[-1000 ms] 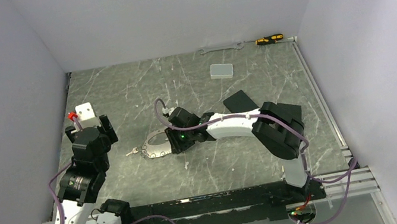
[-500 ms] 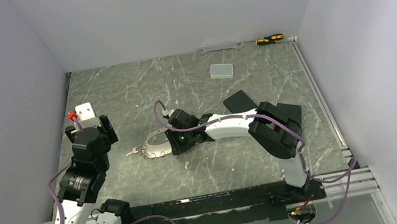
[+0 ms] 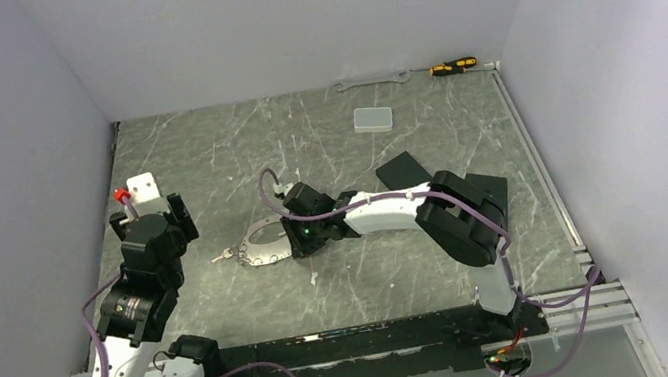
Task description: Put the keys on the keyring
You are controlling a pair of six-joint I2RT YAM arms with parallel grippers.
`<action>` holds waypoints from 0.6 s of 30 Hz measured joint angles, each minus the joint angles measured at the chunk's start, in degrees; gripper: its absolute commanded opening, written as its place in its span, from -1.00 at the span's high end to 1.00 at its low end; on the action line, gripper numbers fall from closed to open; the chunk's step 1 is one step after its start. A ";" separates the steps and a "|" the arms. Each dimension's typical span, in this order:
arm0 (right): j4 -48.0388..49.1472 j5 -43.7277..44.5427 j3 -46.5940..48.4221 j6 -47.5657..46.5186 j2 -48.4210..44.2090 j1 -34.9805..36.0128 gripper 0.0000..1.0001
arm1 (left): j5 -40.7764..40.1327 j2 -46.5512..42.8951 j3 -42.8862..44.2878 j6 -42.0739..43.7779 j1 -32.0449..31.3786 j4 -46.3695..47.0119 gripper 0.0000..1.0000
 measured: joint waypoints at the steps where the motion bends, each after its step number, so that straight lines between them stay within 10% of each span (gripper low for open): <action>1: 0.00 0.04 0.02 0.00 0.02 0.00 0.59 | 0.00 0.00 0.00 -0.02 0.00 0.00 -0.42; 18: -0.26 0.63 0.63 -0.46 0.02 0.00 1.00 | 0.07 0.00 0.00 0.02 0.00 0.00 -0.42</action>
